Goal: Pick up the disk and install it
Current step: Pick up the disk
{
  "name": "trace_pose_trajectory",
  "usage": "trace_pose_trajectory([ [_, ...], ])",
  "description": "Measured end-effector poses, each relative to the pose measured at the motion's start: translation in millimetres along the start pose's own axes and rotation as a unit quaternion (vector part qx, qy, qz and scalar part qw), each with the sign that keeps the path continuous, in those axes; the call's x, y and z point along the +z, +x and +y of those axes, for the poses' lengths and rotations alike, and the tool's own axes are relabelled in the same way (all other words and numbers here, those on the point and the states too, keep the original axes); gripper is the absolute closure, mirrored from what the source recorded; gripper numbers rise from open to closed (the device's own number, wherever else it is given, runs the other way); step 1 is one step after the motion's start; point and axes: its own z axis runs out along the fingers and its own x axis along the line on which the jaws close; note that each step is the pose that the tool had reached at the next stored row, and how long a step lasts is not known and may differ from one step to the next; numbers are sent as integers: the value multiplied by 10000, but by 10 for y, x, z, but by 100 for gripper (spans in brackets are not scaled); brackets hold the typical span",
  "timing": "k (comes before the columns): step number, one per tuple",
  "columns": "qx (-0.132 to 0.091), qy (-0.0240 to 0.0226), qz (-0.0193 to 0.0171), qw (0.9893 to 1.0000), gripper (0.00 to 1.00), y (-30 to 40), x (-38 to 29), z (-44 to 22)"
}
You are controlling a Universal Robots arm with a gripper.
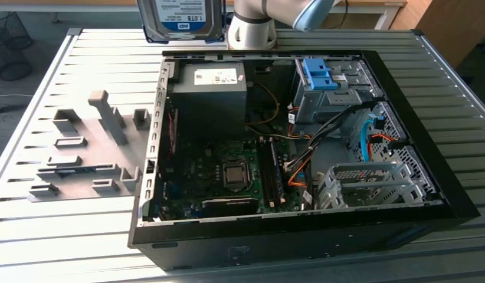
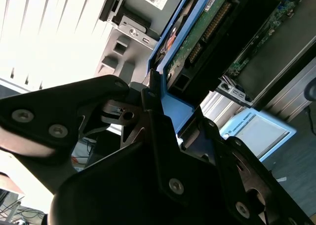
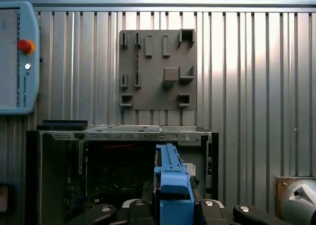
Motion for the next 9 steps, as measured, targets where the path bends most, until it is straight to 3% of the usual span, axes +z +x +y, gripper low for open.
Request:
trace_pose_trajectory([
  [9, 0, 0, 0, 10000, 63, -1, -1, -121],
])
